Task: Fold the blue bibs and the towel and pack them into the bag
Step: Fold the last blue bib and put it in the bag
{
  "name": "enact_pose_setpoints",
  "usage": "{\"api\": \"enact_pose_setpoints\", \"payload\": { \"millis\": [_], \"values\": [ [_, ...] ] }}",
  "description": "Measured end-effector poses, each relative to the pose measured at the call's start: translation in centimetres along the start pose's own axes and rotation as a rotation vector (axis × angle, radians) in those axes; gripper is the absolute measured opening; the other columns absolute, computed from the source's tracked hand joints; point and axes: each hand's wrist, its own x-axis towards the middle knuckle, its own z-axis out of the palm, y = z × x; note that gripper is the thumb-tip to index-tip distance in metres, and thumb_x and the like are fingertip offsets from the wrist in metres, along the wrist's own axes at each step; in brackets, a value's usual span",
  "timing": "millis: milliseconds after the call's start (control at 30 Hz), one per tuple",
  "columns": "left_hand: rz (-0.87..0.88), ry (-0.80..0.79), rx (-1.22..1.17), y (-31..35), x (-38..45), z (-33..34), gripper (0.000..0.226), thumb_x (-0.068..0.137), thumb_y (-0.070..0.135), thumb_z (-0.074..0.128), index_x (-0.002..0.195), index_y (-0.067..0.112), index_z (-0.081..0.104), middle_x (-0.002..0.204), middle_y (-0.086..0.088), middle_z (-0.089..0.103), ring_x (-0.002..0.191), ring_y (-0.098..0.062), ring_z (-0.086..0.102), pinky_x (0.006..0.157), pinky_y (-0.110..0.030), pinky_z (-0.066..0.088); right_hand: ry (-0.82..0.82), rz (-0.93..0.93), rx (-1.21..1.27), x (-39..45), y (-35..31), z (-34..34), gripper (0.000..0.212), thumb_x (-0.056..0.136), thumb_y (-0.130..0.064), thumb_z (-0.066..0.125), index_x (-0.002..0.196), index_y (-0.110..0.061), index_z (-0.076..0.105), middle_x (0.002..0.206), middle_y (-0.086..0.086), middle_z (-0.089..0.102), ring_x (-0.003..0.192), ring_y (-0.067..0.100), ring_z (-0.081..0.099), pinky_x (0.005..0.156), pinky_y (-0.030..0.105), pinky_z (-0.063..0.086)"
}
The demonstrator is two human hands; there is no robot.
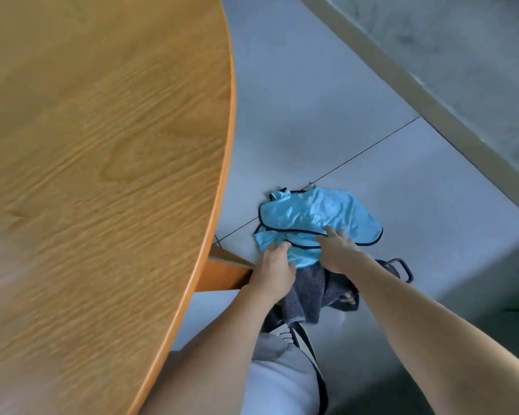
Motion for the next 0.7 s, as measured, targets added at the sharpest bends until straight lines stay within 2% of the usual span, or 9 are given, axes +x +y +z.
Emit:
{"api": "enact_pose_setpoints", "payload": {
  "millis": [67,267,467,567,633,700],
  "values": [
    [-0.003,-0.006,0.003,-0.3,0.3,0.2,0.039,0.1,0.016,0.058,0.139,0.01,0.053,0.133,-0.012,0.057,0.125,-0.028,0.053,0.105,-0.035,0.042,-0.007,0.007,-0.027,0.9,-0.1,0.5,0.056,0.097,-0.011,0.043,0.152,-0.023,0.036,0.166,0.007,0.005,0.142,0.037,0.023,0.11,0.048,0.037],
    [-0.005,-0.015,-0.001,-0.4,0.6,0.4,0.043,0.102,0.015,0.057,0.143,0.01,0.049,0.136,-0.01,0.053,0.128,-0.026,0.048,0.106,-0.033,0.04,-0.042,0.008,-0.002,2.7,0.4,1.7,0.05,0.1,-0.022,0.042,0.15,-0.02,0.036,0.164,0.004,0.004,0.137,0.037,0.029,0.106,0.05,0.041],
    [-0.004,-0.003,-0.009,-0.6,0.6,0.1,0.047,0.102,0.014,0.056,0.147,0.007,0.045,0.141,-0.013,0.05,0.134,-0.027,0.044,0.111,-0.033,0.036,-0.022,0.001,0.173,1.6,0.7,1.0,0.066,0.094,-0.006,0.041,0.157,-0.013,0.022,0.166,-0.003,0.008,0.142,0.034,0.026,0.111,0.048,0.04],
    [0.0,0.002,-0.016,0.0,-0.1,-0.4,0.047,0.101,0.014,0.057,0.146,0.008,0.046,0.14,-0.013,0.05,0.134,-0.028,0.046,0.111,-0.034,0.036,0.113,-0.012,0.354,-0.2,1.4,-0.5,0.066,0.09,0.001,0.042,0.155,-0.011,0.035,0.164,-0.001,0.022,0.144,0.029,0.033,0.116,0.035,0.034],
    [0.007,0.033,-0.026,0.6,-0.5,-1.1,0.048,0.1,0.014,0.056,0.146,0.008,0.046,0.142,-0.013,0.049,0.135,-0.029,0.044,0.113,-0.035,0.034,0.199,-0.005,0.47,-2.1,1.8,-2.1,0.06,0.09,0.004,0.043,0.149,-0.009,0.046,0.16,0.001,0.034,0.142,0.026,0.039,0.113,0.026,0.031],
    [0.017,0.078,-0.042,1.7,-1.3,-1.9,0.05,0.099,0.014,0.057,0.147,0.009,0.045,0.145,-0.012,0.048,0.137,-0.028,0.042,0.114,-0.035,0.033,0.277,-0.009,0.55,-4.3,2.5,-3.5,0.054,0.089,0.004,0.048,0.14,-0.011,0.057,0.153,0.001,0.046,0.135,0.026,0.048,0.108,0.024,0.035]
  ]
}}
